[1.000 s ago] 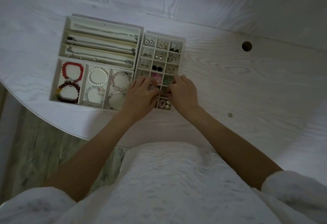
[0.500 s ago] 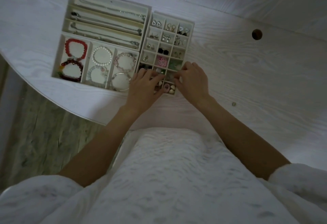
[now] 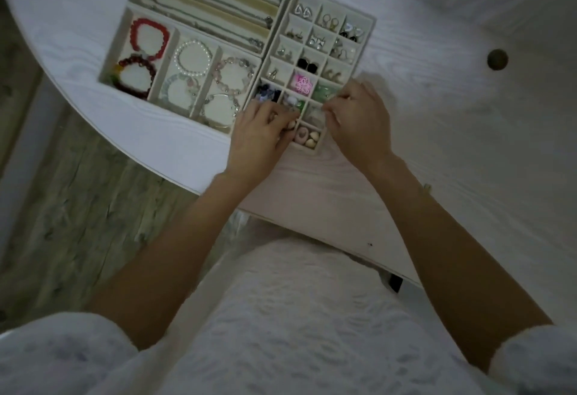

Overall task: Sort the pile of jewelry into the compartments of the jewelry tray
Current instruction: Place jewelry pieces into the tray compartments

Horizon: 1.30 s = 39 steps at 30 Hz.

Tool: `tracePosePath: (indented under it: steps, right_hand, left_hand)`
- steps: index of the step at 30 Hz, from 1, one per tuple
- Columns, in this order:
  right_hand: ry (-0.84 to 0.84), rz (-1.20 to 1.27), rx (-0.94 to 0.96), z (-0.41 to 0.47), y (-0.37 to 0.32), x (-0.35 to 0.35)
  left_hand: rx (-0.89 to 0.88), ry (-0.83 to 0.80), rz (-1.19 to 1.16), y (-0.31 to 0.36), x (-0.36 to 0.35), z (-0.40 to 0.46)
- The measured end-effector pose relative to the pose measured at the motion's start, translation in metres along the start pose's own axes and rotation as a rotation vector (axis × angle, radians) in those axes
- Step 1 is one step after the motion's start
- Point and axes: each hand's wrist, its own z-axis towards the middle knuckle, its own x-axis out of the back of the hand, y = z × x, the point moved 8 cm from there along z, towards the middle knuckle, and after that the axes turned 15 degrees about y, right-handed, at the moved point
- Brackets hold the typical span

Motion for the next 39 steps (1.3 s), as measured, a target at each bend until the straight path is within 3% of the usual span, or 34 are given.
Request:
tracePosePath:
  steps: [7,16,24,31,34,39]
  right_hand:
    - [0.071,0.056,0.22,-0.005,0.007,0.004]
    - [-0.024,0.101,0.232,-0.01,0.0,-0.017]
    - [-0.056,0.099,0.366,-0.003,0.0,-0.016]
    - [0.059,0.293,0.109,-0.014,0.04,0.022]
    - [0.034,0.213,0.005,-0.049,0.073,0.041]
    - [0.036,0.089,-0.325,-0.127,0.138,0.071]
  left_hand:
    - [0.077,0.125,0.02,-0.004,0.0,-0.017]
    - [0.146,0.188,0.036,0.013,0.001,-0.02]
    - [0.154,0.185,0.031,0.011,0.001,-0.023]
    - [0.143,0.199,0.017,0.016,0.006,-0.022]
    - [0.111,0.146,-0.011,0.031,0.003,-0.026]
    - [0.09,0.104,-0.032,0.045,-0.002,-0.027]
